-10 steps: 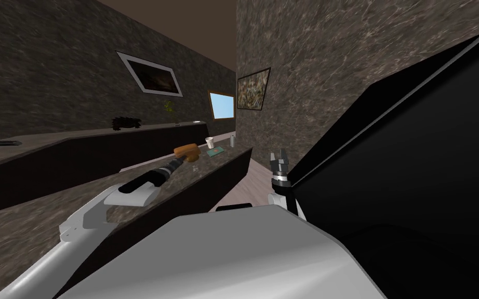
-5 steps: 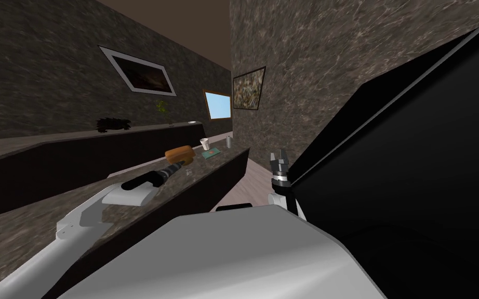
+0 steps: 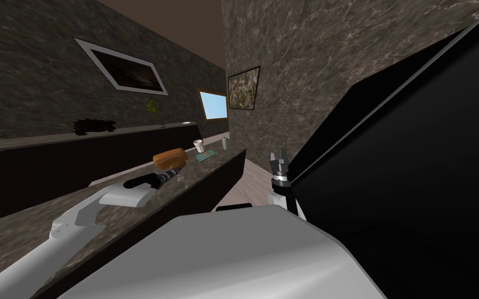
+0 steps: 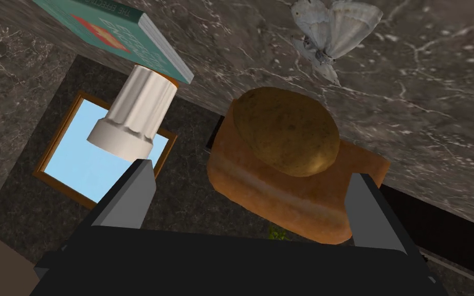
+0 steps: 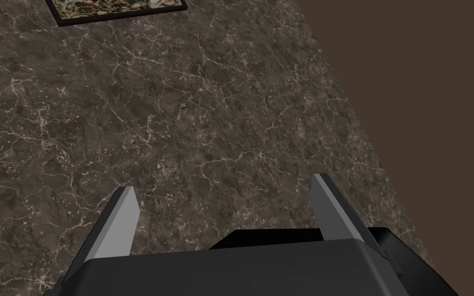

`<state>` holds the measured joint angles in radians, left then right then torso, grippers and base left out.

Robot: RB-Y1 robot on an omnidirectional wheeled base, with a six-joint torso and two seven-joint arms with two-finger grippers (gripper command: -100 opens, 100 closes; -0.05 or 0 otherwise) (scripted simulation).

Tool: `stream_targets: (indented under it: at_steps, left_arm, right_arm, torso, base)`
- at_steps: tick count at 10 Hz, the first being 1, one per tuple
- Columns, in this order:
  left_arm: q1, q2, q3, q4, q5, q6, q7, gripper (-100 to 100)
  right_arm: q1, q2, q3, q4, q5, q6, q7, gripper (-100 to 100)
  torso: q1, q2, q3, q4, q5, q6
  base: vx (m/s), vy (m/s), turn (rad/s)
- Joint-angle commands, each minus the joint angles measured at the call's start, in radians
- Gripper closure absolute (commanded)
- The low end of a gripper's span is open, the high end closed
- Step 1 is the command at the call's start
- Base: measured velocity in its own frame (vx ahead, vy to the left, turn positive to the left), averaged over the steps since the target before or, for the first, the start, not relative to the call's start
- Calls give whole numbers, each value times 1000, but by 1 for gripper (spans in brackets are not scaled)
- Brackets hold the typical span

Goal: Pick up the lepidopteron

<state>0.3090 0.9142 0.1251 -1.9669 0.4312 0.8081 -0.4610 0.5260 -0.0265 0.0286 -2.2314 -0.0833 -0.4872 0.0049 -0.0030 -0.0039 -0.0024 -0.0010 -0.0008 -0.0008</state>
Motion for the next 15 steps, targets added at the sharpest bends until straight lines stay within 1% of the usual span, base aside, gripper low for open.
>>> stream_targets:
  at_steps: [1, 2, 3, 4, 5, 6, 8, 10, 11, 12, 13, 14, 15]
  left_arm:
    - [23, 31, 1, 18, 31, 50, -13, -100]
    - [32, 51, -5, 38, 50, 79, -22, -100]
    - [32, 51, -5, 38, 50, 88, -22, -100]
    - [42, 68, -12, 56, 67, 124, -31, -100]
    - [52, 83, -18, 74, 83, 148, -38, -100]
    - [52, 83, -18, 74, 83, 156, -38, -100]
    - [70, 109, -31, 105, 110, 212, -52, -100]
    - [84, 127, -41, 130, 131, 253, -62, -100]
    - [84, 127, -41, 130, 131, 253, -62, -100]
    - [95, 138, -49, 147, 145, 281, -69, -100]
    - [101, 133, -40, 126, 137, 267, -61, -100]
    - [103, 134, -40, 127, 138, 271, -62, 0]
    - [98, 115, -54, 160, 120, 246, -63, -100]
  right_arm:
    - [0, 0, 0, 0, 0, 0, 0, 0]
    - [0, 0, 0, 0, 0, 0, 0, 0]
    - [0, 0, 0, 0, 0, 0, 0, 0]
    - [0, 0, 0, 0, 0, 0, 0, 0]
    - [0, 0, 0, 0, 0, 0, 0, 0]
    - [0, 0, 0, 0, 0, 0, 0, 0]
    - [0, 0, 0, 0, 0, 0, 0, 0]
    - [0, 0, 0, 0, 0, 0, 0, 0]
    - [0, 0, 0, 0, 0, 0, 0, 0]
    - [0, 0, 0, 0, 0, 0, 0, 0]
    - [0, 0, 0, 0, 0, 0, 0, 0]
    - [0, 0, 0, 0, 0, 0, 0, 0]
    - [0, 0, 0, 0, 0, 0, 0, 0]
  torso:
    - [0, 0, 0, 0, 0, 0]
    - [0, 0, 0, 0, 0, 1]
    - [0, -1, -1, 0, 0, 0]
    - [1, 0, 0, 0, 0, 0]
    - [1, 1, 0, 0, 0, 0]
    - [0, 0, 0, 0, 0, 0]
    - [1, 1, 1, 0, 0, 0]
    - [1, 0, 0, 0, 0, 0]
    - [1, 0, 0, 0, 0, 0]
    - [1, 1, 1, 0, 0, 0]
    - [2, 2, 1, 0, 0, 0]
    - [2, 3, 2, 1, 0, 0]
    - [2, 5, 3, 1, 1, 0]
  base:
    - [74, -45, -80]
    - [100, -44, -140]
    - [70, -31, -55]
    - [57, -31, -90]
    - [80, -50, -134]
    - [68, -34, -42]
    - [62, -21, -91]
    - [86, -23, -89]
    - [50, -16, -25]
    - [45, -14, -73]
    - [22, -5, -15]
    - [0, 0, 0]
    - [17, 20, -84]
